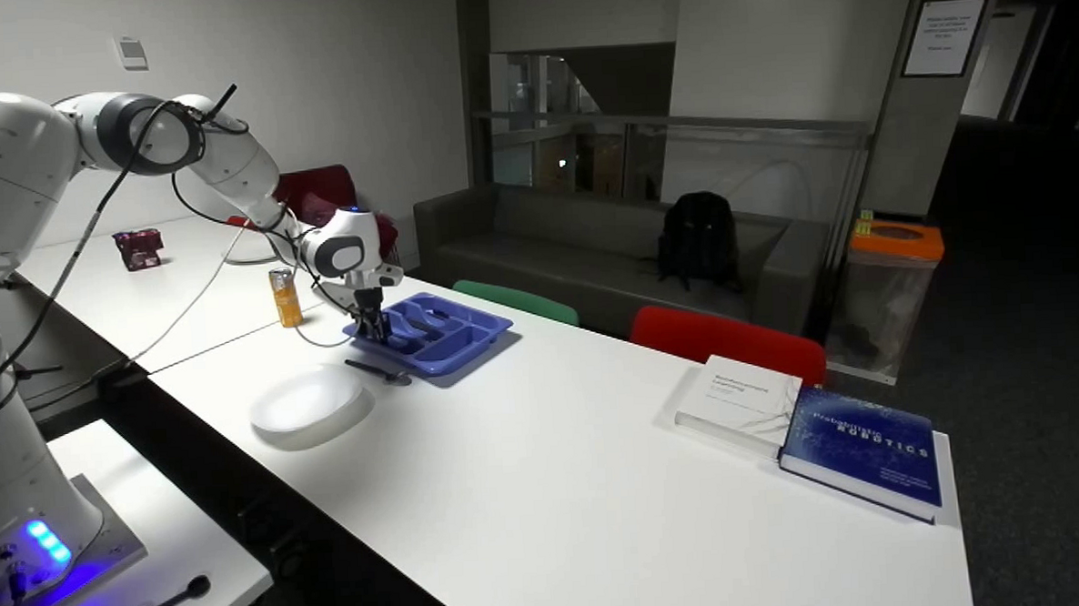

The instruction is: Move the blue cutlery holder forwards, remove one butter knife from the holder and put it on the table

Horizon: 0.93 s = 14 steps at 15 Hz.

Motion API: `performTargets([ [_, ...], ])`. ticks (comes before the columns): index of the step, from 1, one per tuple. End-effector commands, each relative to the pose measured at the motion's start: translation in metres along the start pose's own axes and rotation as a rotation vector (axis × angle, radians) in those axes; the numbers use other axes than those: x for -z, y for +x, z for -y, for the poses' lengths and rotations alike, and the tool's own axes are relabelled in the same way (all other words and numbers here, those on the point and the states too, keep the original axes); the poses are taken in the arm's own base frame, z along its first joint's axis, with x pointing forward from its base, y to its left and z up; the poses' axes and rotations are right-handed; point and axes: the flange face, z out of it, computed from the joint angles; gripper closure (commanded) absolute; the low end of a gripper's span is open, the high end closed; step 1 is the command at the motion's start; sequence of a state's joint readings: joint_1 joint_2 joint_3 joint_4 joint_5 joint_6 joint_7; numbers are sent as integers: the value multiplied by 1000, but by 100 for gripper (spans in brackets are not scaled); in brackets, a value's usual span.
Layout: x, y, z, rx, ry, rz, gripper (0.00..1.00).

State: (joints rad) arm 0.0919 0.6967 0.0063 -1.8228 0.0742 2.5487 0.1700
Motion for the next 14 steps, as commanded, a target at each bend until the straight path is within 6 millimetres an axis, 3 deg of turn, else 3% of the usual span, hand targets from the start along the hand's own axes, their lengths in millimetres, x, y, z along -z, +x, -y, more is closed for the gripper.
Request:
performTargets([
  [1, 9, -10, -5, 25, -13, 48, 0],
  [14, 7, -12, -5, 31, -33, 75, 0],
])
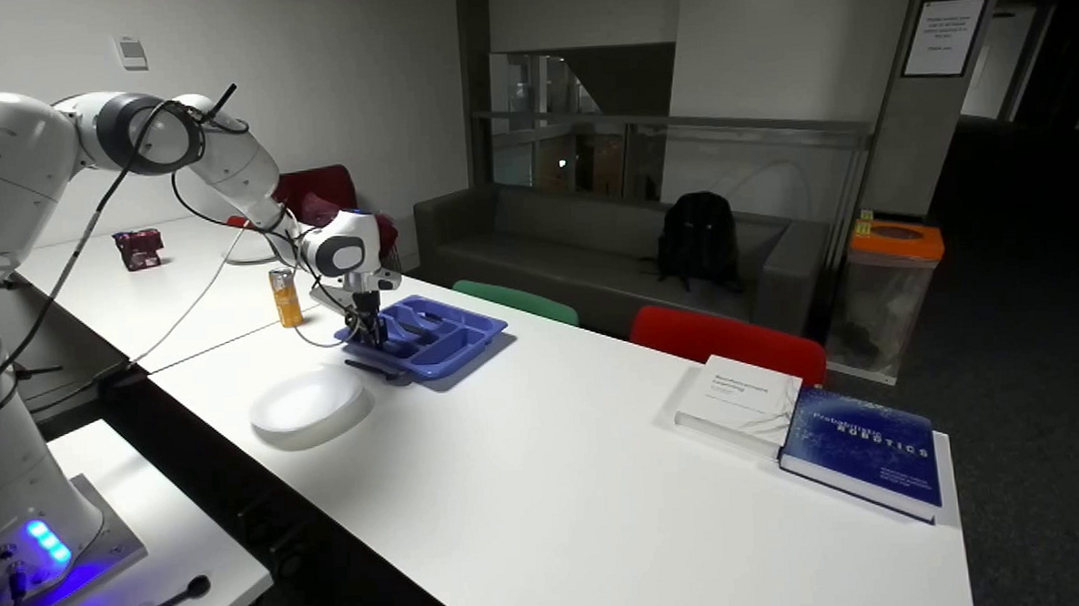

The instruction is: Move the blue cutlery holder forwards, remove one butter knife from the holder and put it on the table

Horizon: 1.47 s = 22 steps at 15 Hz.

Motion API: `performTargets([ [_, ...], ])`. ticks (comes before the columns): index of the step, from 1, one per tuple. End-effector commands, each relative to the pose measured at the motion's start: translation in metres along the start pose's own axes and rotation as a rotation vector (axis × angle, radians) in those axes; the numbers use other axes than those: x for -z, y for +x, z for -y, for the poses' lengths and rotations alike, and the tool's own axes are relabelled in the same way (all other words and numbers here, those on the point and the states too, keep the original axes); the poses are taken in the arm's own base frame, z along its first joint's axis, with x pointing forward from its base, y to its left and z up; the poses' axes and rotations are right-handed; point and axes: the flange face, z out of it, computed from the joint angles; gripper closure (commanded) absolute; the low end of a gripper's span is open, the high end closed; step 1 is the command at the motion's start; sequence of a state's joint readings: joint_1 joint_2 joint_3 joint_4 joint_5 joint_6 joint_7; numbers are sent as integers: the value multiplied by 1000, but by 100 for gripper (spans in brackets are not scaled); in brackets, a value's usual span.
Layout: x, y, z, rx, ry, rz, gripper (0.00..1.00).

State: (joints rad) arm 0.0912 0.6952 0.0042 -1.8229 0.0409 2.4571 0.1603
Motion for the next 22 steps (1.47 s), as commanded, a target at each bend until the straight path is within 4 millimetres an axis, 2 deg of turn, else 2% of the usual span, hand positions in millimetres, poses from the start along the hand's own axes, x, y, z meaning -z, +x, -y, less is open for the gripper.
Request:
performTargets([
  [1, 16, -3, 0, -7, 11, -20, 0],
  [5, 46, 2, 10, -8, 20, -120, 0],
  [11, 119, 8, 24, -5, -36, -281, 0],
  [14, 147, 18, 25, -5, -65, -349, 0],
  [17, 159, 37, 21, -20, -61, -388, 0],
  [22, 163, 68, 22, -280, 51, -382, 0],
])
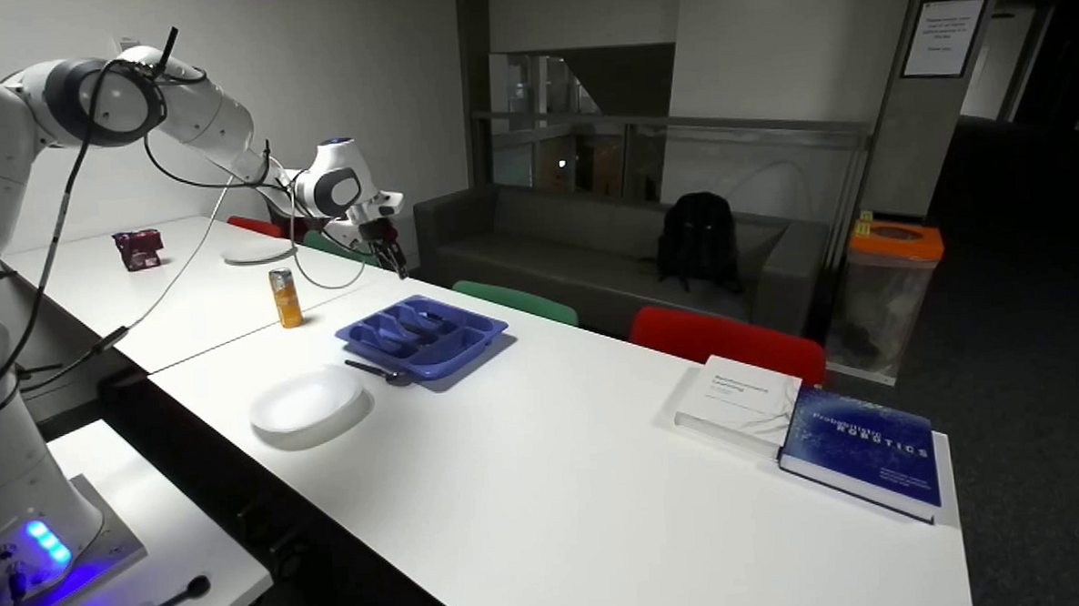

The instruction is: Move the blue cutlery holder forwards, remove one butter knife from the holder and put it on the table

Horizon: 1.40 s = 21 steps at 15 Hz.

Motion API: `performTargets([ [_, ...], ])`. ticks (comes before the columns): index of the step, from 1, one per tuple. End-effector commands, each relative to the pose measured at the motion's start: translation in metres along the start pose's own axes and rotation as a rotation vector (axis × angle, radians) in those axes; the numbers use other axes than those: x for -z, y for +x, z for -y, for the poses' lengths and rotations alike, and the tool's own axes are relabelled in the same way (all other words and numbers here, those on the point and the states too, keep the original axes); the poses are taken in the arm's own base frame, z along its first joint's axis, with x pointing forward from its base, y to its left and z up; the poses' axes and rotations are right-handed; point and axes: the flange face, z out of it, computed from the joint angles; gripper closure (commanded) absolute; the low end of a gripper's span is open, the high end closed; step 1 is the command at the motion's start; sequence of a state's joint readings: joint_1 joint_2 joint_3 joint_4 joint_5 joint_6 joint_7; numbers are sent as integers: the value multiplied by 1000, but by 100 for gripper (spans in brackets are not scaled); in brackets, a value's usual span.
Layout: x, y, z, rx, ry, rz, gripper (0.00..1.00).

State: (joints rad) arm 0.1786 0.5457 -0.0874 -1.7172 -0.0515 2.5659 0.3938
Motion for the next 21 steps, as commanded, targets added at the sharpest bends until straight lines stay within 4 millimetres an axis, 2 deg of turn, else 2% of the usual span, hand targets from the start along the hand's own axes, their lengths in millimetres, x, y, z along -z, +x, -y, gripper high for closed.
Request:
performTargets([
  [1, -7, 20, 9, -199, 24, 8, 0],
  [4, -11, 18, 14, -360, 0, -28, 0],
  [13, -11, -7, 16, -880, -50, -27, 0],
  [14, -22, 0, 21, -789, -46, -29, 0],
  [19, -27, -3, 22, -797, -50, -22, 0],
  [21, -34, 0, 18, -891, -70, -32, 0],
])
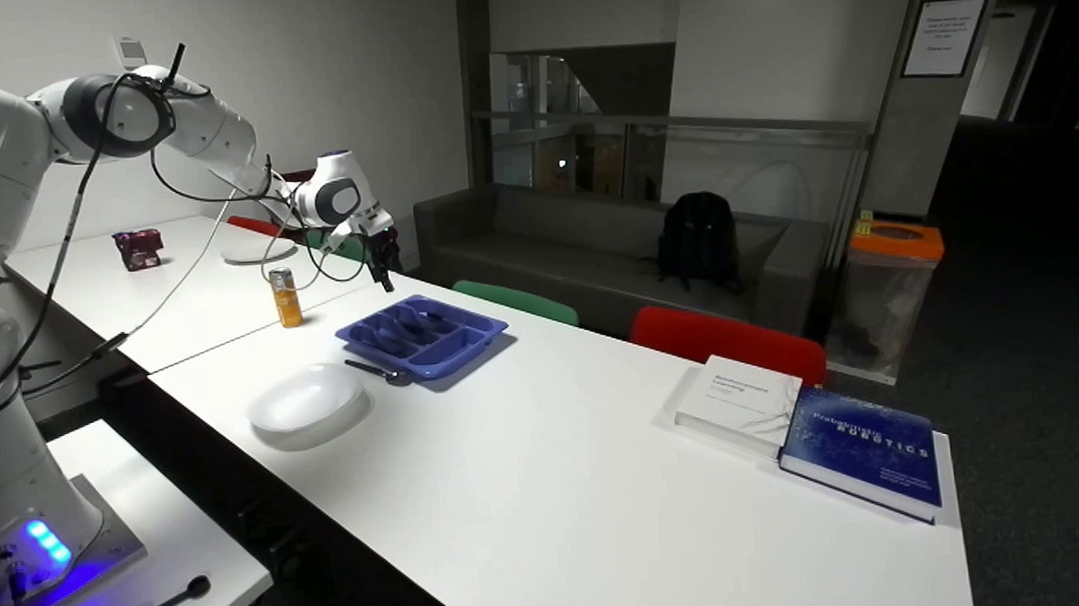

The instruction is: Move the blue cutlery holder forwards, remove one butter knife from the holder and put it on the table

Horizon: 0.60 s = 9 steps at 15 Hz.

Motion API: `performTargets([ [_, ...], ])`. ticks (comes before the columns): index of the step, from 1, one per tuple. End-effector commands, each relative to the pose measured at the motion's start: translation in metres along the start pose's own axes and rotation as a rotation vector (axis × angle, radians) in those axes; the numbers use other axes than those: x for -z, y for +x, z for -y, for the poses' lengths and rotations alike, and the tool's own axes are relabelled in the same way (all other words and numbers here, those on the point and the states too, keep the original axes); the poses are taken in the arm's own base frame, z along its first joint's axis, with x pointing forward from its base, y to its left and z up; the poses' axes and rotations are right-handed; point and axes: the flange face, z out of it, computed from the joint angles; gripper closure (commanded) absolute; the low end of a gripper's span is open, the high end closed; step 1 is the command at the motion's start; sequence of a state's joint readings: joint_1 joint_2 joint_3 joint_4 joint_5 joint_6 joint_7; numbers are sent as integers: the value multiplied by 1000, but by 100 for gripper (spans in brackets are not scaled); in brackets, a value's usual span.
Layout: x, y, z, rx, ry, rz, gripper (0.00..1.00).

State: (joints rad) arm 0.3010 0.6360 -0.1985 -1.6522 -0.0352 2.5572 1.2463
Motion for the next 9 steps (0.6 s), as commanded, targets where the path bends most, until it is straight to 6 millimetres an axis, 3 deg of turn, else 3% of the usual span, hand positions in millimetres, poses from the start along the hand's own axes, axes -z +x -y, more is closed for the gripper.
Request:
performTargets([
  [1, -9, 9, -1, -127, -23, -27, 0],
  [9, -50, 33, -5, -273, -119, 0, 0],
])
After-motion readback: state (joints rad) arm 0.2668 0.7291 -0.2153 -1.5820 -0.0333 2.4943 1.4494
